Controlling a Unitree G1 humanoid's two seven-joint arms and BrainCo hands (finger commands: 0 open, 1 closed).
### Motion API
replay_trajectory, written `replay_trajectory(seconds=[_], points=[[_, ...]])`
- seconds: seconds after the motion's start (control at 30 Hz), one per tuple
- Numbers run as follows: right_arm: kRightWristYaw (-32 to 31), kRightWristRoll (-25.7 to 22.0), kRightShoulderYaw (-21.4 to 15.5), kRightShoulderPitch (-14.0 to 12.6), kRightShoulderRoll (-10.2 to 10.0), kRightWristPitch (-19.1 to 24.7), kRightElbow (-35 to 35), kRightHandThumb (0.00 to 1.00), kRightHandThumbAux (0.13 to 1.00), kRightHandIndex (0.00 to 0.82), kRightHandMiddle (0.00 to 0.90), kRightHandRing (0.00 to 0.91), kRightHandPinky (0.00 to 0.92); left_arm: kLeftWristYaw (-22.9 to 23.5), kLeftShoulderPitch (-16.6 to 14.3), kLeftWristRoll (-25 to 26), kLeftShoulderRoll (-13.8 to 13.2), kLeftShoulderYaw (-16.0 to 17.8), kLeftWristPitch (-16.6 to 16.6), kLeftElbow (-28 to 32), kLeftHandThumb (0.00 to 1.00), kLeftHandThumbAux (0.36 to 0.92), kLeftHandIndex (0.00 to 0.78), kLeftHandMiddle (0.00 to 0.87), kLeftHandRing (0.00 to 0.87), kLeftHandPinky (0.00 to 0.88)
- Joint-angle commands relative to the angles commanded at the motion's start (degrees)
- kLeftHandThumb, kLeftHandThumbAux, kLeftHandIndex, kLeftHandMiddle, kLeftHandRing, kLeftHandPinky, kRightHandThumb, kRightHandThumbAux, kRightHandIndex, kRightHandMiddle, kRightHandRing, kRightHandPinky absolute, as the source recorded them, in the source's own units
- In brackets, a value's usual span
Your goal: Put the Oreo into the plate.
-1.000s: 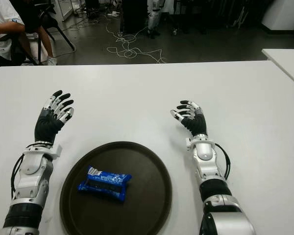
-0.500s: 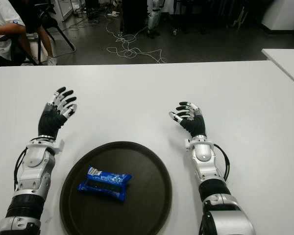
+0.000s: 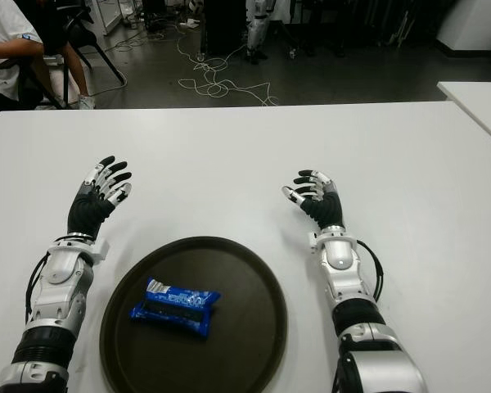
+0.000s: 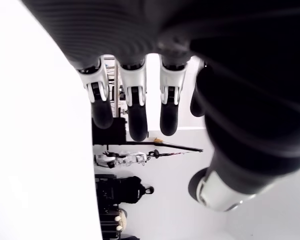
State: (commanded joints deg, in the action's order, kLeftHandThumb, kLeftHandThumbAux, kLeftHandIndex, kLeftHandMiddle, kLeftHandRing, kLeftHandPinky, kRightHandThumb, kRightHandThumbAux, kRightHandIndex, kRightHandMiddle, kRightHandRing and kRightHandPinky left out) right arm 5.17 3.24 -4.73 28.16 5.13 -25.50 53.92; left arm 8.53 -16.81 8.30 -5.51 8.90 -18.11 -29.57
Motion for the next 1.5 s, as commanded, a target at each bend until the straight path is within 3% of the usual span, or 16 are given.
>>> replay_trajectory(seconds=[0.77,1.5], points=[[0.6,0.5,0.2,1.1,-0.6,-1.7,2.5,0.234,0.757,0.336,0.4,0.418,0.425,3.7,-1.6,-1.1,-1.9,-0.5,0.1,-6.3,0.125,0.73,0.082,0.172,0.16,0.142],[-1.3,-0.6,-0.4,1.0,-0.6,-1.4,2.4,0.223,0.737,0.328,0.395,0.41,0.417,3.4,-2.9,-2.1,-2.0,-0.9,-4.1,-11.4,0.13,0.711,0.083,0.172,0.159,0.142]])
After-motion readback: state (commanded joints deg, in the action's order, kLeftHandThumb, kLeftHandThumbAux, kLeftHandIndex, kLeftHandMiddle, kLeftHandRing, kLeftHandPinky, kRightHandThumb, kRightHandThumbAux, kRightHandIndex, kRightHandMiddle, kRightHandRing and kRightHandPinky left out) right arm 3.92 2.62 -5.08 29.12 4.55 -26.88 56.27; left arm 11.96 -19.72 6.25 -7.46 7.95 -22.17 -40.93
